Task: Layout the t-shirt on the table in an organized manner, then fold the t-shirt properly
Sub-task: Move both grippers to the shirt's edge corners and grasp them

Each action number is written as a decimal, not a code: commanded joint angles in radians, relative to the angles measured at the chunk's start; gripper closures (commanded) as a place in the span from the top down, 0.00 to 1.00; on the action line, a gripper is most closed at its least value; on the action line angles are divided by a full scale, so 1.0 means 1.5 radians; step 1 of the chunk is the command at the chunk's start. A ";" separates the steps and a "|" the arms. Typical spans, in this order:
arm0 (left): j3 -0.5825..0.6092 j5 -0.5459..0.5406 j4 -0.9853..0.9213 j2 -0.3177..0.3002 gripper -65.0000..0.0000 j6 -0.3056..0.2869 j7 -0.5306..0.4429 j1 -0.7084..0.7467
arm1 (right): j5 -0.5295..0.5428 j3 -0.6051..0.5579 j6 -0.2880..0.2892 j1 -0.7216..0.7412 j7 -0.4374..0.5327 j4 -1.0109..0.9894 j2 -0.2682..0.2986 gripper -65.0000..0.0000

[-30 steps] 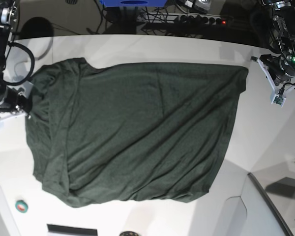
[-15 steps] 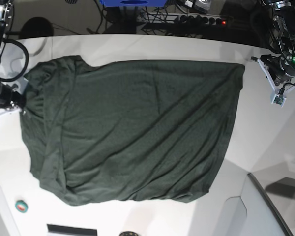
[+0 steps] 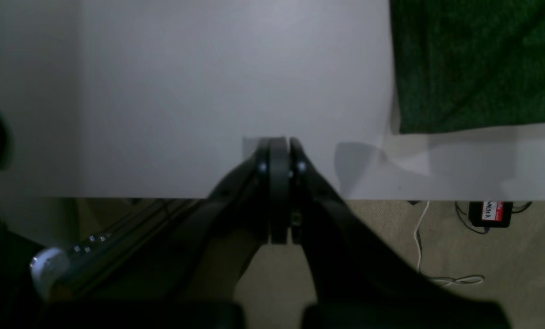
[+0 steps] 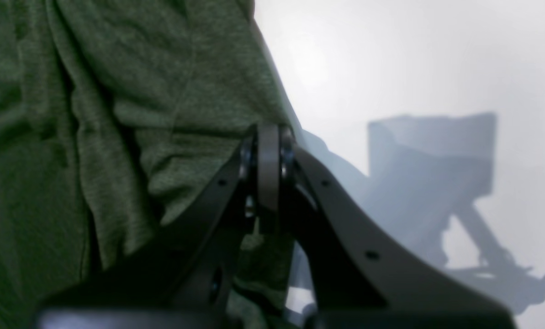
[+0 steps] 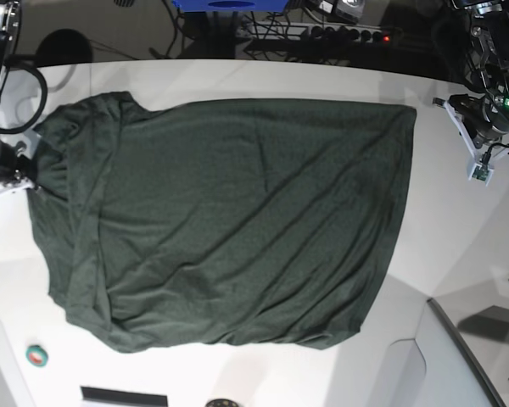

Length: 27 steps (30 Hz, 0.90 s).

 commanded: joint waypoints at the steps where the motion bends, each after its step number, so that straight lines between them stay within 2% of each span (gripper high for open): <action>1: -0.005 0.006 0.009 -0.011 0.00 0.002 -0.004 -0.004 | -0.028 0.022 -0.020 -0.006 -0.016 -0.003 0.017 0.00; 6: 0.000 -0.002 0.009 -0.006 0.00 0.002 -0.004 -0.005 | -0.029 0.039 -0.020 -0.006 -0.018 -0.003 0.021 0.00; 11: 0.001 0.005 0.009 0.025 0.00 0.002 -0.004 -0.021 | -0.073 0.045 -0.016 -0.005 -0.018 0.010 0.014 0.00; 14: 0.002 0.000 0.009 0.030 0.00 0.002 -0.004 -0.022 | -0.073 0.046 -0.016 -0.036 -0.021 0.102 -0.007 0.00; 18: -0.005 -0.003 0.009 0.038 0.00 0.001 -0.004 -0.018 | -0.073 0.101 -0.016 -0.107 -0.023 0.285 -0.048 0.03; 20: -0.007 -0.004 0.009 0.038 0.00 -0.021 -0.004 -0.014 | -0.073 0.143 -0.016 -0.134 -0.042 0.366 -0.076 0.18; 23: -0.060 -0.053 0.010 0.039 0.00 -0.099 -0.005 0.012 | -0.073 0.219 -0.014 -0.160 -0.121 0.437 -0.110 0.54; 24: -0.082 -0.081 0.010 0.039 0.00 -0.099 -0.005 0.018 | -0.071 0.251 -0.008 -0.163 -0.147 0.447 -0.121 0.63; 26: -0.116 -0.117 0.009 0.039 0.00 -0.099 -0.005 0.033 | -0.048 0.320 0.035 -0.165 -0.186 0.441 -0.136 0.66; 27: -0.130 -0.139 0.009 0.039 0.00 -0.099 -0.005 0.040 | -0.029 0.366 0.074 -0.169 -0.204 0.429 -0.142 0.65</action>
